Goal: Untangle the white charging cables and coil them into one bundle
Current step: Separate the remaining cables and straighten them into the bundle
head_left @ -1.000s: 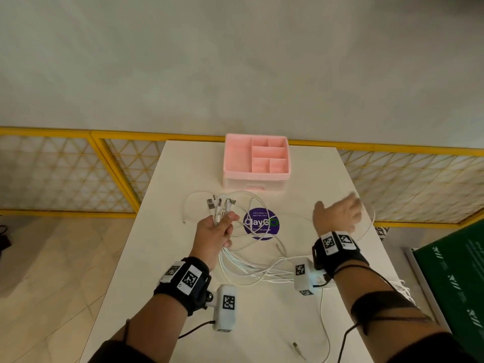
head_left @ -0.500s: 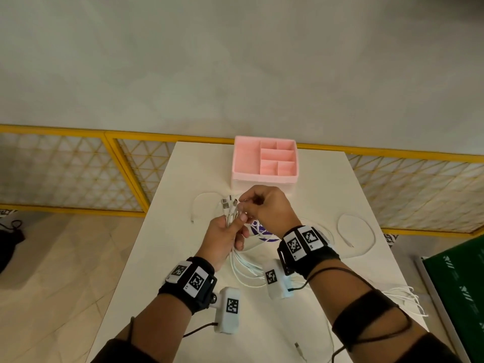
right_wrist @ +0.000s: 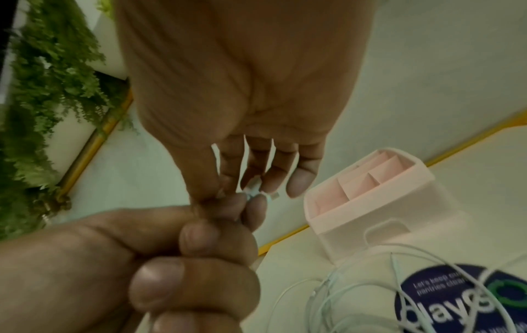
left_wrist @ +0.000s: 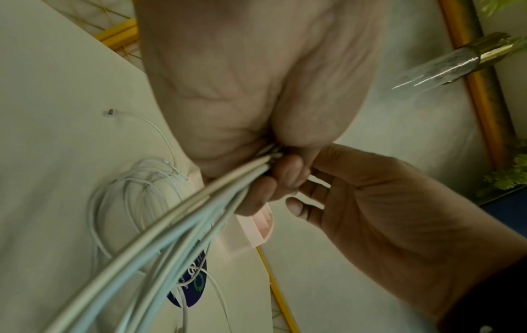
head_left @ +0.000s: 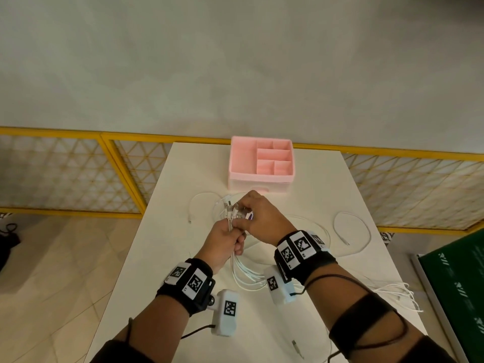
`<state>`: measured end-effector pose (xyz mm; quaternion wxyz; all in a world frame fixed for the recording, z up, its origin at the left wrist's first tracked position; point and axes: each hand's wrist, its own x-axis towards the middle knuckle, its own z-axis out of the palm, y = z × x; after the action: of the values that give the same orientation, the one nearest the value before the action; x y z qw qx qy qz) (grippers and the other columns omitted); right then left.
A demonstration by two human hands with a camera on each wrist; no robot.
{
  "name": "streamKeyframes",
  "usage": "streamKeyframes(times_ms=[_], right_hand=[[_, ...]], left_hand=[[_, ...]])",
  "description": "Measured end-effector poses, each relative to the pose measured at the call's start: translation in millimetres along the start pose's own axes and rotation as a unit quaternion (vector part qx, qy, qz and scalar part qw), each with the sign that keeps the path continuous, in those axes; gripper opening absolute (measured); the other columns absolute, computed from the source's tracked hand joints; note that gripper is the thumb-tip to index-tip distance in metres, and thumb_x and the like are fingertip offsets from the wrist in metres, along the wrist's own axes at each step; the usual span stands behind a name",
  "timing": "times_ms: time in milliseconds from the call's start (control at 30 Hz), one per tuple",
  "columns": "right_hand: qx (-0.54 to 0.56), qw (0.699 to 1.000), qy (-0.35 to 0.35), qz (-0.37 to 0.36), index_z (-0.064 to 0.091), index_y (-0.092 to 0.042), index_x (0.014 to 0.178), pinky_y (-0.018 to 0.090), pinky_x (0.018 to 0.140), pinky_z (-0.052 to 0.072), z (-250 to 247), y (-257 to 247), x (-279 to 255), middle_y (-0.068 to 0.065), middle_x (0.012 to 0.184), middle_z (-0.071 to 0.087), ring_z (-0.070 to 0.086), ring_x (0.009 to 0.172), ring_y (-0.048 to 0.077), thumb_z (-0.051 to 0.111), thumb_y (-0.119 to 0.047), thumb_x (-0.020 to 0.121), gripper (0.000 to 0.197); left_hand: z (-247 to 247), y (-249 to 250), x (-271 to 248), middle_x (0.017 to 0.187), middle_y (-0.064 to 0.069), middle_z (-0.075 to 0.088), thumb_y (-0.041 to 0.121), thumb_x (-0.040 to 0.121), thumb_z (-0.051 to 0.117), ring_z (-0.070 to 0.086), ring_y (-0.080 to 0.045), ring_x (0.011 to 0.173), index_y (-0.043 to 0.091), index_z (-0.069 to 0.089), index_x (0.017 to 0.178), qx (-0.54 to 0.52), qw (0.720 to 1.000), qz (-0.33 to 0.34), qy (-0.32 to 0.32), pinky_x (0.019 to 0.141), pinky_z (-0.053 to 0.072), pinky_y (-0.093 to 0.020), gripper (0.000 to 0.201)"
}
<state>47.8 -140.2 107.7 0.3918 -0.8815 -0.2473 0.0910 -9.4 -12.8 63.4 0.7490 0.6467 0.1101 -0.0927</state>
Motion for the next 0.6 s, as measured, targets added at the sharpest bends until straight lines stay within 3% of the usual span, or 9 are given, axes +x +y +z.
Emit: streamKeyframes(times_ms=[100, 167, 233, 300, 367, 500, 600], right_hand=[[-0.060, 0.997, -0.045, 0.012, 0.063, -0.005, 0.104, 0.038, 0.087, 0.048, -5, -7, 3, 0.007, 0.106, 0.050, 0.056, 0.092, 0.024, 0.074, -0.022, 0.084, 0.029], [-0.068, 0.995, -0.065, 0.022, 0.061, -0.006, 0.104, 0.035, 0.086, 0.048, -10, -11, 5, 0.006, 0.108, 0.049, 0.056, 0.091, 0.022, 0.075, -0.024, 0.085, 0.030], [-0.051, 0.994, -0.085, 0.039, 0.061, -0.010, 0.097, 0.030, 0.079, 0.047, -16, -14, 5, 0.001, 0.101, 0.054, 0.056, 0.084, 0.016, 0.075, -0.027, 0.085, 0.026], [-0.012, 0.994, -0.092, 0.051, 0.062, -0.013, 0.088, 0.031, 0.072, 0.049, -23, -16, 7, 0.000, 0.086, 0.063, 0.058, 0.073, 0.012, 0.076, -0.025, 0.084, 0.019], [0.011, 0.996, -0.076, 0.044, 0.063, -0.015, 0.081, 0.033, 0.069, 0.050, -29, -15, 11, 0.001, 0.077, 0.066, 0.057, 0.067, 0.012, 0.078, -0.024, 0.083, 0.018], [0.053, 0.996, -0.060, 0.043, 0.063, -0.014, 0.079, 0.034, 0.065, 0.052, -33, -12, 17, 0.003, 0.076, 0.064, 0.058, 0.065, 0.014, 0.078, -0.020, 0.084, 0.017], [0.084, 0.995, 0.023, 0.048, 0.067, -0.007, 0.087, 0.037, 0.069, 0.057, -25, -9, 15, 0.005, 0.084, 0.070, 0.065, 0.070, 0.018, 0.066, -0.013, 0.091, 0.007]], left_hand=[[1, -1, -2, 0.058, -0.005, 0.044, -0.013, 0.095, 0.034, 0.036, -0.013, 0.045, 0.010, 0.053, 0.072, 0.010, 1.000, 0.009, -0.005, 0.046, 0.034, -0.025, 0.037], [1, 0, -4, 0.058, -0.006, 0.045, -0.012, 0.095, 0.037, 0.038, -0.014, 0.046, 0.010, 0.053, 0.071, 0.020, 1.000, 0.019, -0.006, 0.047, 0.037, -0.026, 0.037], [-1, 0, -5, 0.059, -0.006, 0.047, -0.009, 0.097, 0.040, 0.042, -0.015, 0.047, 0.008, 0.053, 0.073, 0.028, 0.999, 0.029, -0.012, 0.049, 0.039, -0.028, 0.032], [-3, 1, -6, 0.060, -0.004, 0.049, -0.002, 0.101, 0.046, 0.044, -0.016, 0.049, 0.008, 0.054, 0.078, 0.013, 0.999, 0.033, -0.023, 0.051, 0.040, -0.030, 0.026], [-4, 1, -8, 0.060, -0.003, 0.049, 0.006, 0.102, 0.051, 0.044, -0.017, 0.049, 0.009, 0.055, 0.081, -0.013, 0.999, 0.028, -0.036, 0.052, 0.040, -0.031, 0.022], [0, 4, -9, 0.060, -0.003, 0.044, 0.011, 0.104, 0.050, 0.042, -0.015, 0.047, 0.006, 0.057, 0.087, -0.042, 0.999, 0.002, -0.034, 0.051, 0.039, -0.030, 0.018], [2, 5, -7, 0.057, 0.000, 0.036, 0.013, 0.106, 0.045, 0.036, -0.012, 0.044, 0.004, 0.059, 0.093, -0.081, 0.996, -0.030, -0.020, 0.047, 0.037, -0.027, 0.021]])
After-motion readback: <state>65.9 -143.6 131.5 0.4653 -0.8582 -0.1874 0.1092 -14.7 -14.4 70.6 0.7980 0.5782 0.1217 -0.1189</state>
